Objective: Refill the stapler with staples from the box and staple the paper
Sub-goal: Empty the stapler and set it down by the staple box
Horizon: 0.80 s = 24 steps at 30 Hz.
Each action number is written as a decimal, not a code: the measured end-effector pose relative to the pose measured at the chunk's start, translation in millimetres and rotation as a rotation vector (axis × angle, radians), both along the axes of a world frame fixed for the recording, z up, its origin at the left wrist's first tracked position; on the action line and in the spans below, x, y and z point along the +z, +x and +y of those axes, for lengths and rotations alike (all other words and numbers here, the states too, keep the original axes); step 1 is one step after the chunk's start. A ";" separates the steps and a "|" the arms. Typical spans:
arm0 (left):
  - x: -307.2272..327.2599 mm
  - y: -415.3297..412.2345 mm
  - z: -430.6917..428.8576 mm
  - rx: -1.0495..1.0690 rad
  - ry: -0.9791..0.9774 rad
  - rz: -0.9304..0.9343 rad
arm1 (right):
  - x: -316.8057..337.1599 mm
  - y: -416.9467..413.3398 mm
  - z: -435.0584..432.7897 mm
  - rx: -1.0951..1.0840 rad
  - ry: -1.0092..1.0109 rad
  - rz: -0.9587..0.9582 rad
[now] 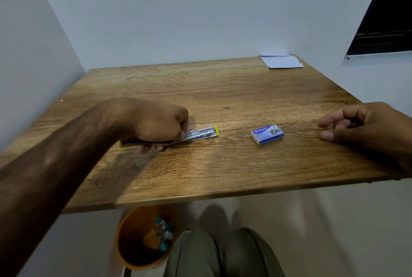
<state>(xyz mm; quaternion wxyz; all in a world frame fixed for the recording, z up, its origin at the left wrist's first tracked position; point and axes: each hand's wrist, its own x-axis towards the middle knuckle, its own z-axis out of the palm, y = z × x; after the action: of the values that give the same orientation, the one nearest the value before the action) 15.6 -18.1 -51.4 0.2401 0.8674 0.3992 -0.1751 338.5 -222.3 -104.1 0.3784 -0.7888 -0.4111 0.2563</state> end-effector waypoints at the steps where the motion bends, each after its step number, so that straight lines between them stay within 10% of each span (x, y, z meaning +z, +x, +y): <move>1: -1.3 1.2 -1.0 -0.020 0.042 0.005 | -0.6 0.8 -0.5 0.000 0.000 -0.009; 24: -10.5 -9.2 -0.1 -0.250 0.542 -0.008 | -17.2 33.9 -16.9 0.032 -0.086 -0.275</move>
<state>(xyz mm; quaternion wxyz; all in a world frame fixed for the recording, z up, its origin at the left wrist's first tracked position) 6.5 -18.2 -61.9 -0.0222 0.9430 0.3204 -0.0871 372.3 -239.2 -121.3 0.2799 -0.8253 -0.4604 0.1692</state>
